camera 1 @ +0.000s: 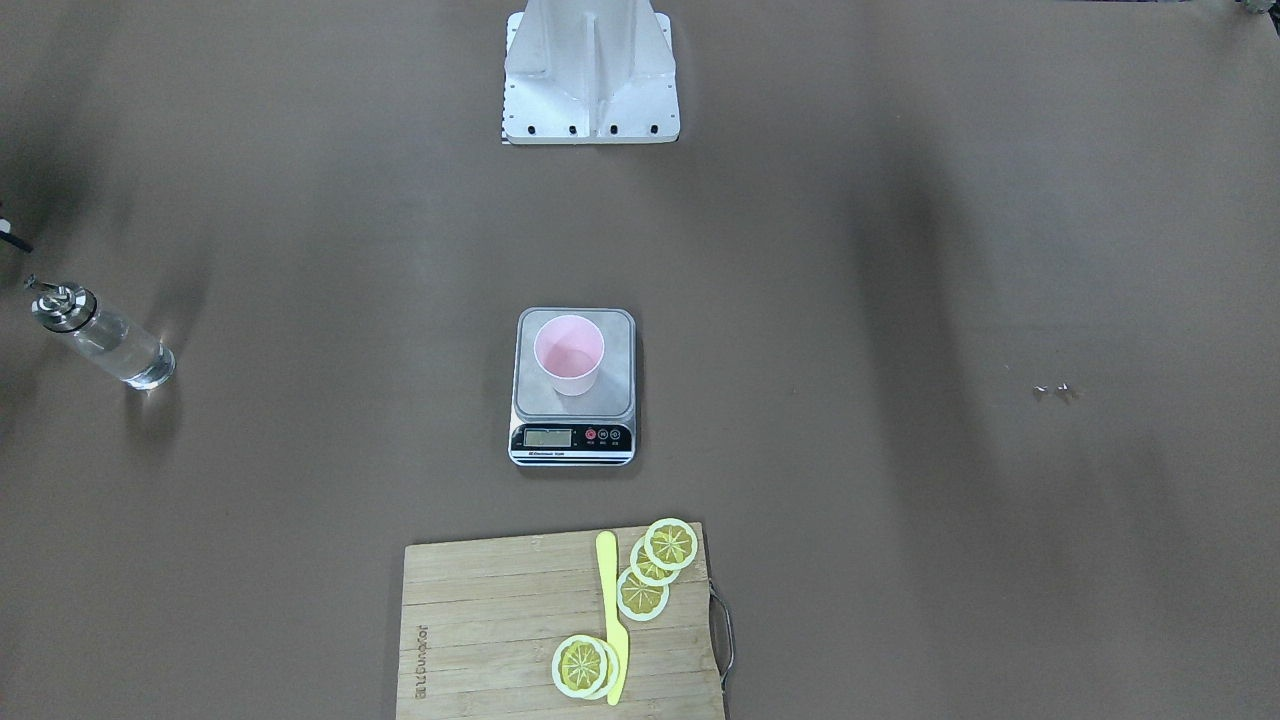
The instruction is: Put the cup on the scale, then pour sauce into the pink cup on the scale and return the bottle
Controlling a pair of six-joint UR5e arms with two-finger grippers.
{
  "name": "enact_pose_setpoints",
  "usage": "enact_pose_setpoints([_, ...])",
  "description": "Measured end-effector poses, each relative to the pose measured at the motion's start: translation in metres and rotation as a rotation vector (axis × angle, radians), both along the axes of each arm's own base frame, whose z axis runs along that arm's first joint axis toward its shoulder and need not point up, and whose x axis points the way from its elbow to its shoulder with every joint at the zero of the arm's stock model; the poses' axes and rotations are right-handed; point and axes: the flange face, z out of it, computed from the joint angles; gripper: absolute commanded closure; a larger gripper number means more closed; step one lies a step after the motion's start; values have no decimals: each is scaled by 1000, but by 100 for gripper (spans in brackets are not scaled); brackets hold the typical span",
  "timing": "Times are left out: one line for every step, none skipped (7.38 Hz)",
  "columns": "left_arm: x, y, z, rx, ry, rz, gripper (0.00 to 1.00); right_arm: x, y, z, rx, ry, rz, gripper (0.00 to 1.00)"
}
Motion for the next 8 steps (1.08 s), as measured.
enact_pose_setpoints([0, -3, -2, 2, -1, 0, 1, 21, -7, 0, -105, -5, 7, 0])
enact_pose_setpoints([0, -7, -5, 7, -2, 0, 1, 35, -20, -2, -208, -4, 25, 0])
enact_pose_setpoints([0, -9, -6, 8, -3, -1, 1, 44, -37, -7, -302, -2, 46, 0])
enact_pose_setpoints([0, -9, -6, 8, -2, -1, 1, 47, -60, -14, -387, 1, 67, 0])
enact_pose_setpoints([0, -8, -5, 7, -1, 0, 1, 47, -88, -23, -454, 13, 97, 0])
enact_pose_setpoints([0, -7, -4, 7, -1, 0, 1, 48, -114, -31, -499, 37, 139, 0])
enact_pose_setpoints([0, -7, -4, 7, -1, 0, 1, 49, -137, -34, -536, 76, 190, 0])
enact_pose_setpoints([0, -7, -6, 12, 1, 1, 1, 52, -162, -36, -577, 128, 225, 0])
